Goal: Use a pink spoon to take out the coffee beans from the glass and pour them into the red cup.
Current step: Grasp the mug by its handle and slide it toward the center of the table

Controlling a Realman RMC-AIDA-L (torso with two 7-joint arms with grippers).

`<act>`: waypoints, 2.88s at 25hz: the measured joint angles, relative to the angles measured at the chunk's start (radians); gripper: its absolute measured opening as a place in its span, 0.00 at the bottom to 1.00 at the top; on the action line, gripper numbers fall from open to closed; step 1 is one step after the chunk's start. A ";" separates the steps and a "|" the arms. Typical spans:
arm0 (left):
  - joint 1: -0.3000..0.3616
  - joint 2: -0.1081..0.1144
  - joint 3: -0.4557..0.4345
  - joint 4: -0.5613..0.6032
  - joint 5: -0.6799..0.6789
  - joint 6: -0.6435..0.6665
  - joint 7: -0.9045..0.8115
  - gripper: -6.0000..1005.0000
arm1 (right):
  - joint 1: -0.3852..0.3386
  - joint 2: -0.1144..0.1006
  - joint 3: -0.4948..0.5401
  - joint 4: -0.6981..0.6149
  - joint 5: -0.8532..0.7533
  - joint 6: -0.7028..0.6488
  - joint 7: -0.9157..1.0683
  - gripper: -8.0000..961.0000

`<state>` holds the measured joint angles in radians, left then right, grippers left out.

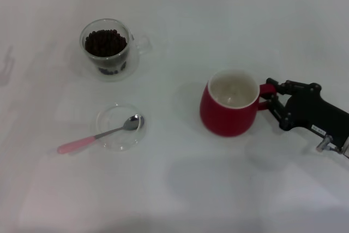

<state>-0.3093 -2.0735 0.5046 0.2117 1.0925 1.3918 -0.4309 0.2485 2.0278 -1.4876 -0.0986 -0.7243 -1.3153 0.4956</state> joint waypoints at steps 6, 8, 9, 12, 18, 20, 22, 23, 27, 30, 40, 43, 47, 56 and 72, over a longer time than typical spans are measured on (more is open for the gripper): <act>0.001 -0.001 0.000 0.000 0.001 0.001 0.000 0.59 | 0.000 0.000 -0.116 -0.068 0.003 -0.005 0.056 0.20; 0.003 -0.001 0.000 0.000 0.001 0.001 0.000 0.59 | 0.000 0.000 -0.165 -0.098 0.004 0.004 0.072 0.20; 0.003 -0.001 0.000 0.000 0.001 0.001 0.000 0.59 | 0.000 0.000 -0.198 -0.115 0.014 0.014 0.078 0.19; 0.005 0.000 0.000 0.000 0.001 0.001 0.000 0.59 | 0.000 0.000 -0.319 -0.164 0.079 0.055 0.086 0.19; 0.007 0.000 0.000 0.000 0.001 0.001 0.000 0.59 | 0.000 0.000 -0.443 -0.211 0.167 0.119 0.080 0.19; 0.009 0.000 0.000 0.000 0.001 0.001 0.000 0.59 | -0.001 0.000 -0.443 -0.212 0.167 0.117 0.079 0.18; 0.017 0.000 0.000 0.001 -0.001 0.001 0.000 0.59 | -0.001 -0.001 -0.443 -0.212 0.167 0.113 0.080 0.18; 0.022 0.000 0.000 0.002 -0.002 0.001 0.000 0.59 | -0.001 -0.002 -0.443 -0.212 0.167 0.112 0.080 0.18; 0.031 0.001 0.000 0.006 -0.004 0.001 0.000 0.59 | -0.005 -0.006 -0.440 -0.212 0.167 0.110 0.076 0.21; 0.031 0.001 0.000 0.012 -0.004 0.001 0.000 0.59 | -0.010 -0.009 -0.436 -0.211 0.167 0.104 0.075 0.25; 0.035 0.001 0.000 0.027 -0.003 0.001 -0.002 0.59 | -0.019 -0.027 -0.430 -0.201 0.166 0.073 0.075 0.37; 0.036 0.002 -0.002 0.029 -0.004 0.002 -0.001 0.59 | -0.031 -0.038 -0.407 -0.199 0.164 0.056 0.075 0.37; 0.036 0.003 0.000 0.031 -0.004 0.003 -0.001 0.59 | -0.052 -0.048 -0.373 -0.191 0.163 0.022 0.063 0.37; 0.026 0.003 -0.002 0.031 -0.005 0.003 -0.001 0.59 | -0.057 -0.042 -0.316 -0.136 0.164 0.022 0.017 0.59; 0.011 -0.002 -0.010 0.019 -0.030 0.004 0.001 0.59 | -0.060 -0.055 -0.252 -0.110 0.160 0.014 0.011 0.63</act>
<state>-0.2983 -2.0755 0.4945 0.2308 1.0629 1.3960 -0.4296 0.1889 1.9732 -1.7392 -0.2089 -0.5645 -1.3011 0.5064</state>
